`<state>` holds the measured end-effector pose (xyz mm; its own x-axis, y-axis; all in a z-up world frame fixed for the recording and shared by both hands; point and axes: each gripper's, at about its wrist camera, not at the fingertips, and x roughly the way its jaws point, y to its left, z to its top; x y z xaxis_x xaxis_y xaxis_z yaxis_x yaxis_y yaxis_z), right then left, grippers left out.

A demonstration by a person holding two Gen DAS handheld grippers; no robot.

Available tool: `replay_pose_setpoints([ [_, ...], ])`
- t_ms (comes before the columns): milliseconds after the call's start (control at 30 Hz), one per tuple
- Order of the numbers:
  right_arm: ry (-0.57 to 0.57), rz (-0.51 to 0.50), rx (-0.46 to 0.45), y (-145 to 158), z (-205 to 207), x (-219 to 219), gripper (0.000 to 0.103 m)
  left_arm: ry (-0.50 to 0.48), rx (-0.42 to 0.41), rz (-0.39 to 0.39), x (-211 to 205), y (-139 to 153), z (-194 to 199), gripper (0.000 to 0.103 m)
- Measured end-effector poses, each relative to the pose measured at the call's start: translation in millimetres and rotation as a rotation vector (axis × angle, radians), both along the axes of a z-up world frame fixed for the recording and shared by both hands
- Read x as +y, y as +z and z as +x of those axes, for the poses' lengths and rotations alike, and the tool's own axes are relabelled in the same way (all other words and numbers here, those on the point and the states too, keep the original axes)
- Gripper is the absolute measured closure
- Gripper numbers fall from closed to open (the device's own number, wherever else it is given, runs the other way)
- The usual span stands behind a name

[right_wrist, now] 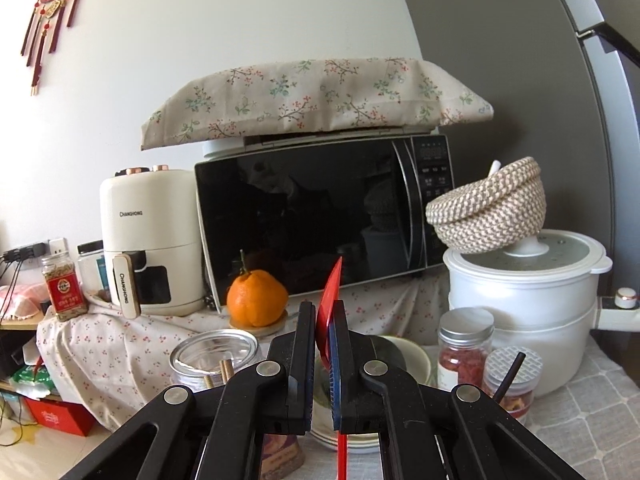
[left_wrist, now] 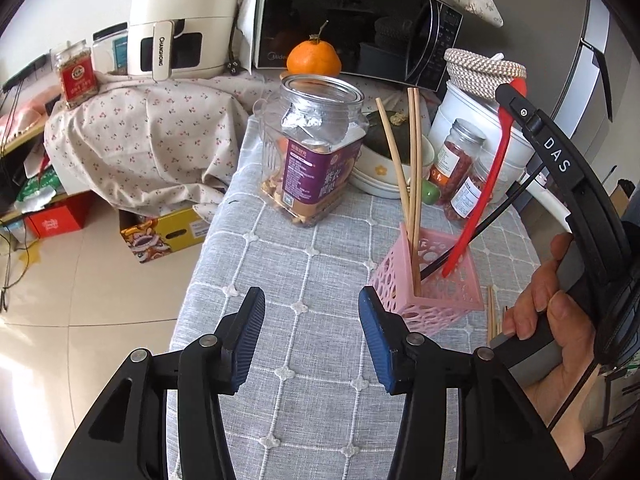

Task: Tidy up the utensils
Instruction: 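Lower the red spoon into the pink basket and open the right tool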

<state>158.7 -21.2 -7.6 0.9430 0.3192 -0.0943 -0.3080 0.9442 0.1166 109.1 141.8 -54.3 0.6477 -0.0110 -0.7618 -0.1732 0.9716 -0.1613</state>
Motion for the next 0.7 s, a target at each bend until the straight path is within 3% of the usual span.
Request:
replay_pose_setpoints([
  [167,0.017,-0.02,0.025,-5.6,-9.5,-1.7,0.096,-0.009,0.001,0.009,-3.8,-0.3,-1.1,0.051],
  [267,0.042,-0.016,0.066,-3.6,-13.4,-8.0,0.083,-0.009,0.009,0.0,-4.2,-1.0,-1.4,0.05],
  [333,0.058,-0.002,0.09,0.9,-17.0,-14.9,0.067,-0.015,0.016,-0.009,-6.0,-1.6,-2.0,0.048],
  [467,0.065,-0.017,0.129,14.7,-28.3,-26.9,0.066,-0.027,0.022,0.0,-12.6,-0.7,-4.1,0.043],
  [633,0.077,-0.037,0.232,24.5,-42.0,-49.7,0.049,-0.046,0.026,0.005,-25.8,2.6,-8.8,0.036],
  [700,0.068,-0.043,0.283,22.7,-48.0,-60.3,0.048,-0.056,0.03,0.016,-33.2,4.2,-11.2,0.032],
])
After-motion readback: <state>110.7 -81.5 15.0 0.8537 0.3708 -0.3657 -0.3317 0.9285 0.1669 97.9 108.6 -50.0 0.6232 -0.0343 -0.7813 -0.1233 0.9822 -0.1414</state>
